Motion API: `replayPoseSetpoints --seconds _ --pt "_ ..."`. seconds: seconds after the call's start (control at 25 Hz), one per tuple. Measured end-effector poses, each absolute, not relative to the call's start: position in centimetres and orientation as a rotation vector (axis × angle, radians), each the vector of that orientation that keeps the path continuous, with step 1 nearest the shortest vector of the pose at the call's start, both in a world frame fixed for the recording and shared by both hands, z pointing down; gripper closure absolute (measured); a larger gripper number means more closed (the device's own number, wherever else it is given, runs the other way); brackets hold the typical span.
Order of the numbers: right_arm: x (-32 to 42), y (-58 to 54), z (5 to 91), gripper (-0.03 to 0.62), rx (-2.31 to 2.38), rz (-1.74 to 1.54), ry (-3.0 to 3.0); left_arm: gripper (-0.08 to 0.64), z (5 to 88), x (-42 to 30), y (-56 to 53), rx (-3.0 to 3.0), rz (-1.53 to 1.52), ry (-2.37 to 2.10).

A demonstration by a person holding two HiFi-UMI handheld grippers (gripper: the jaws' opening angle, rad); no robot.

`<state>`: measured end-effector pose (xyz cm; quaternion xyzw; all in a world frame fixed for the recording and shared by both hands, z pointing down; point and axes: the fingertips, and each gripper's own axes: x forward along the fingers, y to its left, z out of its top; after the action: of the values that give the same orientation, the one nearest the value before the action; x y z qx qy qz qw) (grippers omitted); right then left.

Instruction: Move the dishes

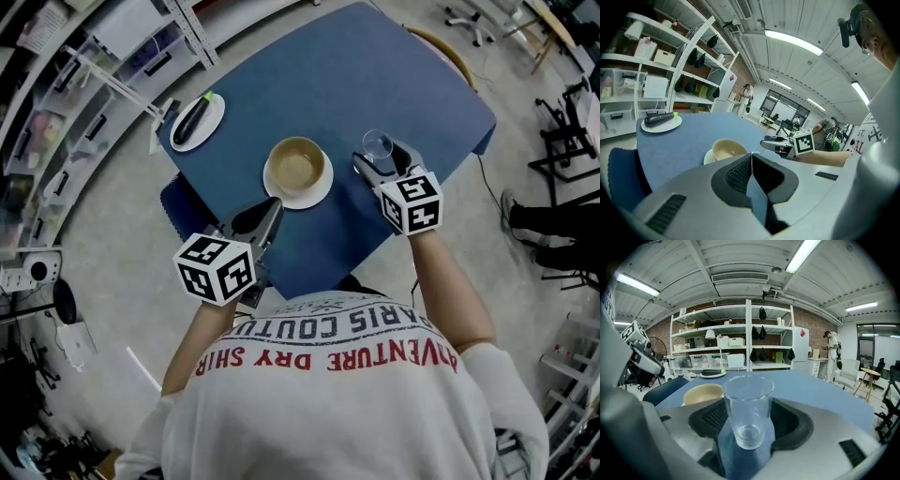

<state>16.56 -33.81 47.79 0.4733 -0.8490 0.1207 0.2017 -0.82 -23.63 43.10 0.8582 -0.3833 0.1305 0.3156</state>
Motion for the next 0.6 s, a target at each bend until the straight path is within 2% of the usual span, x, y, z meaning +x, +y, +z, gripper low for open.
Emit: replayPoseSetpoints --seconds 0.6 --pt "17.9 -30.3 46.5 0.296 1.358 0.343 -2.367 0.531 43.5 -0.6 -22.6 2.274 0.341 -0.972"
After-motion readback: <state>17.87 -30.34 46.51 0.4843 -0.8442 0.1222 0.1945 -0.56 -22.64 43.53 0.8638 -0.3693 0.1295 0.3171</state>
